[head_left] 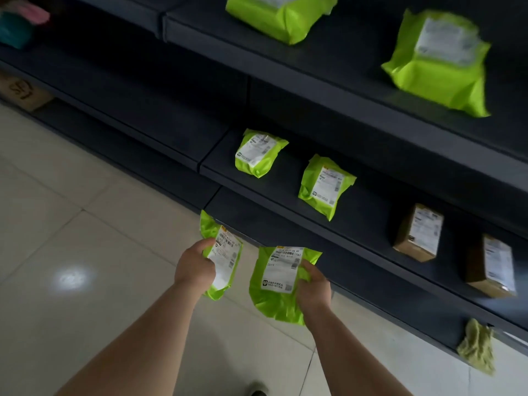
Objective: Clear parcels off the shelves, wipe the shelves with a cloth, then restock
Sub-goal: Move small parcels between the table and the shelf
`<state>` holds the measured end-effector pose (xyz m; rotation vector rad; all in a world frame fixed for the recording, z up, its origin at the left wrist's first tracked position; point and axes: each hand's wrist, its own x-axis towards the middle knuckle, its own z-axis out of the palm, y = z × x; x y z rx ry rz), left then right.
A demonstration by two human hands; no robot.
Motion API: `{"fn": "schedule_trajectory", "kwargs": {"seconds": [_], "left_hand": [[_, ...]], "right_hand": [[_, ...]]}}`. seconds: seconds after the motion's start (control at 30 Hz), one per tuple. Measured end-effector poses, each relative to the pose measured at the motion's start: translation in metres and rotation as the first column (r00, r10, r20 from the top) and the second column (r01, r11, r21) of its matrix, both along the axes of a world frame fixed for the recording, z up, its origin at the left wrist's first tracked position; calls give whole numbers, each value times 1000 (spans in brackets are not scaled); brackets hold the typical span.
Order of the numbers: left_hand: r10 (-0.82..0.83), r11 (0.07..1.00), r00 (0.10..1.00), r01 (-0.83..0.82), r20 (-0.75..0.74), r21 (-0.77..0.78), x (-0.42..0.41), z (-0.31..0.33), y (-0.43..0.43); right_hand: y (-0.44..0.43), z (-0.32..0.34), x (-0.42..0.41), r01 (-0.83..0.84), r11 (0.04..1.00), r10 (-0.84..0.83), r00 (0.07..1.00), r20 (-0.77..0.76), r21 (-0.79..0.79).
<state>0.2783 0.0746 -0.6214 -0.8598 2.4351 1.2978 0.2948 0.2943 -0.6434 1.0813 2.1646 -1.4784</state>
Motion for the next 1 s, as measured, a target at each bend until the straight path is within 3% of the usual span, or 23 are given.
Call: {"fn": "schedule_trajectory", "kwargs": {"seconds": [0.67,1.0], "left_hand": [[33,932,993,11,-115,363,-192,-291,11],[-3,958,967,76,-256,278,-257,-376,11]], "right_hand": [[1,-282,-170,149,989,-142,975,-172,27],[27,-359,-232,148,984,-112,947,-301,99]]}}
